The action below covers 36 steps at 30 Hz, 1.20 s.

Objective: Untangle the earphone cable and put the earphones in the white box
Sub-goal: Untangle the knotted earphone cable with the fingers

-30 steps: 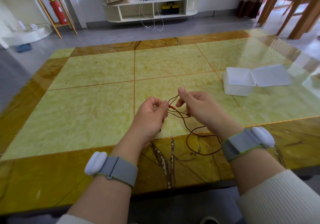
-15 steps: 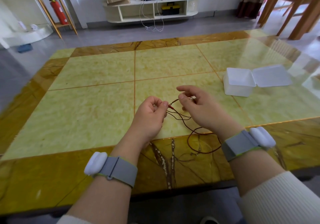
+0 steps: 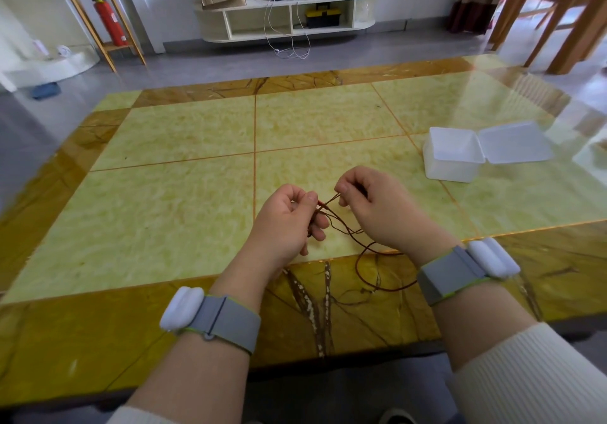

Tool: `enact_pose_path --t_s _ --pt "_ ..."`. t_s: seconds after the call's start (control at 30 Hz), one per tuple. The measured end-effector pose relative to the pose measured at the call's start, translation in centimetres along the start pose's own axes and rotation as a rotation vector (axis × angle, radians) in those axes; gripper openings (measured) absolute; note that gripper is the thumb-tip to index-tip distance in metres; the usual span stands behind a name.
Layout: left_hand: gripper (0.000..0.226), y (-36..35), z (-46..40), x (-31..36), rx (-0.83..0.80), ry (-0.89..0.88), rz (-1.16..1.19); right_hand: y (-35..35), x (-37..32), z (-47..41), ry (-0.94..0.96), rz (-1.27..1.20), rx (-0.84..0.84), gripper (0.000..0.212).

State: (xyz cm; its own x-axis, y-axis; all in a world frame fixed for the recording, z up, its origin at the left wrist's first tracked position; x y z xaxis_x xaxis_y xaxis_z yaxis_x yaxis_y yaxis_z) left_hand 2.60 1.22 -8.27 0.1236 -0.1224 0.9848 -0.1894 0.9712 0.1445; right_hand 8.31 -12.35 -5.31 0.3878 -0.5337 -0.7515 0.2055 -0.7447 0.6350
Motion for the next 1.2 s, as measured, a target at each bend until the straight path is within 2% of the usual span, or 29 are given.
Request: enact_pose_path --t_s 0.1,0.27,0.37,0.47,0.6,0.77,0.97,1.2 --pt "0.017 0.2 0.0 0.0 0.010 -0.016 -0.040 -0.4 -0.5 0.2 0.016 -0.050 -0.073 0.011" --pt "0.020 0.2 0.0 -0.3 0.012 0.037 -0.048 -0.5 0.1 0.2 -0.013 0.098 -0.075 0.014" --pt "0.021 0.0 0.1 -0.6 0.003 0.074 -0.067 -0.1 0.4 0.0 -0.059 -0.013 -0.021 0.014" --pt "0.020 0.2 -0.2 -0.7 0.024 0.057 -0.060 -0.3 0.0 0.1 -0.055 -0.086 -0.042 0.014" --pt "0.019 0.4 -0.5 -0.7 0.039 0.012 -0.074 -0.4 -0.2 0.3 -0.027 0.014 -0.071 0.015" --pt "0.021 0.2 -0.4 -0.8 0.028 0.038 -0.087 -0.3 0.3 0.2 -0.075 0.133 -0.064 0.020" --pt "0.025 -0.1 -0.3 -0.9 -0.001 0.057 -0.113 0.5 0.7 0.3 -0.166 -0.021 0.013 0.023" --pt "0.020 0.2 -0.4 -1.4 0.024 0.082 -0.161 1.5 1.4 0.3 -0.257 -0.268 0.132 0.025"
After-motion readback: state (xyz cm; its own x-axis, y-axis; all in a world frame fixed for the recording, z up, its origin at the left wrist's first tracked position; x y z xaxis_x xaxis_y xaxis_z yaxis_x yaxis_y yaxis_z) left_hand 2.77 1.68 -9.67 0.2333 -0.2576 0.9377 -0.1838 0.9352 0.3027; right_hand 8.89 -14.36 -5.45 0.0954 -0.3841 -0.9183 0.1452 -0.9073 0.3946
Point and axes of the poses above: each hand's wrist, its own z-axis away from the middle knuckle, its own y-axis out of the back of the hand, x = y × z, the point moved 9 cm from there along -z, towards the middle knuckle, and after that the axes turned 1 degree about -z, right-handed, at the moved point
